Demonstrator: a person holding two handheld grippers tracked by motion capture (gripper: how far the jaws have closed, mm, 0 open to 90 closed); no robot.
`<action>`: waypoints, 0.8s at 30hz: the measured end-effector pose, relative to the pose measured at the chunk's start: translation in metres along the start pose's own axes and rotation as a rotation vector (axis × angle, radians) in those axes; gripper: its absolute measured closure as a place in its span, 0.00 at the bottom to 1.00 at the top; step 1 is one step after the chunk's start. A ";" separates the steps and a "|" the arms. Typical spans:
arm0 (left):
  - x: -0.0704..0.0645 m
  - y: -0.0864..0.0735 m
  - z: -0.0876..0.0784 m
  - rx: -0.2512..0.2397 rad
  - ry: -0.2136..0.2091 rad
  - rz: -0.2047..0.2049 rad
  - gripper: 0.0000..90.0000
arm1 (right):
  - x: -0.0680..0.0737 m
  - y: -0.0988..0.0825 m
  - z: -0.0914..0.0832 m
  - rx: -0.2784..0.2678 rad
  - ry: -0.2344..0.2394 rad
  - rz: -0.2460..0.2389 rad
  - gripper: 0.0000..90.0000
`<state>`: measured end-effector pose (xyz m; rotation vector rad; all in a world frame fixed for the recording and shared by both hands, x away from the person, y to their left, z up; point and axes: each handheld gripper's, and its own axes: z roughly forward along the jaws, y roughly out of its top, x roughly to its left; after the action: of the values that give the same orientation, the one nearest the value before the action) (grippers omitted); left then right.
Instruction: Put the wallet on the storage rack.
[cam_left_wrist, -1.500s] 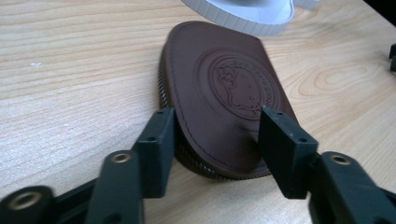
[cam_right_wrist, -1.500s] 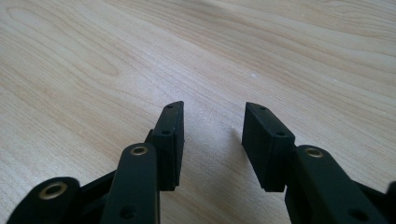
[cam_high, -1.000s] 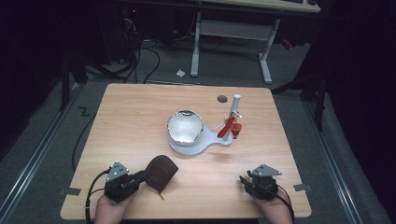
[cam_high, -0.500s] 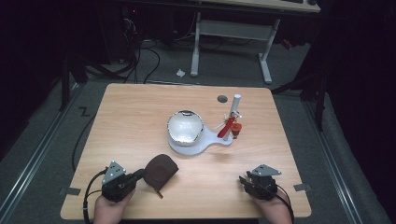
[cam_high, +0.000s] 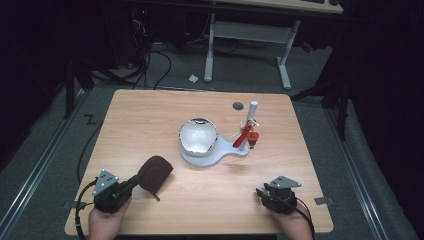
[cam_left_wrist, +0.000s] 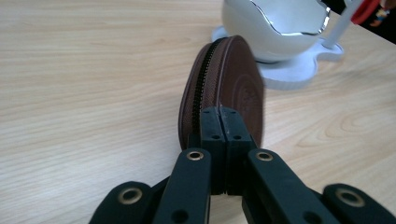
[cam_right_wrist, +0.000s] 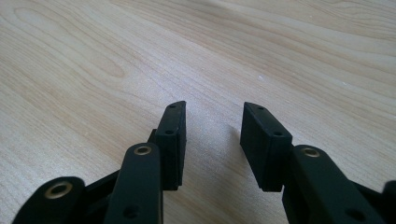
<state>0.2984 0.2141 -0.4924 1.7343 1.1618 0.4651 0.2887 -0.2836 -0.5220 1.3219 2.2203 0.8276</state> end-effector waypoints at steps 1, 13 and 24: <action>0.000 0.001 -0.001 -0.002 0.004 0.000 1.00 | 0.000 0.000 0.000 0.000 -0.001 0.000 0.68; -0.028 0.008 0.011 0.000 -0.033 0.085 0.99 | 0.000 0.000 -0.001 0.000 -0.001 -0.007 0.68; -0.037 0.012 0.023 -0.010 -0.087 0.098 0.93 | 0.000 -0.001 -0.001 0.002 0.005 -0.005 0.68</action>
<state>0.3035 0.1701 -0.4857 1.7909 1.0142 0.4494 0.2881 -0.2844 -0.5218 1.3156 2.2282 0.8283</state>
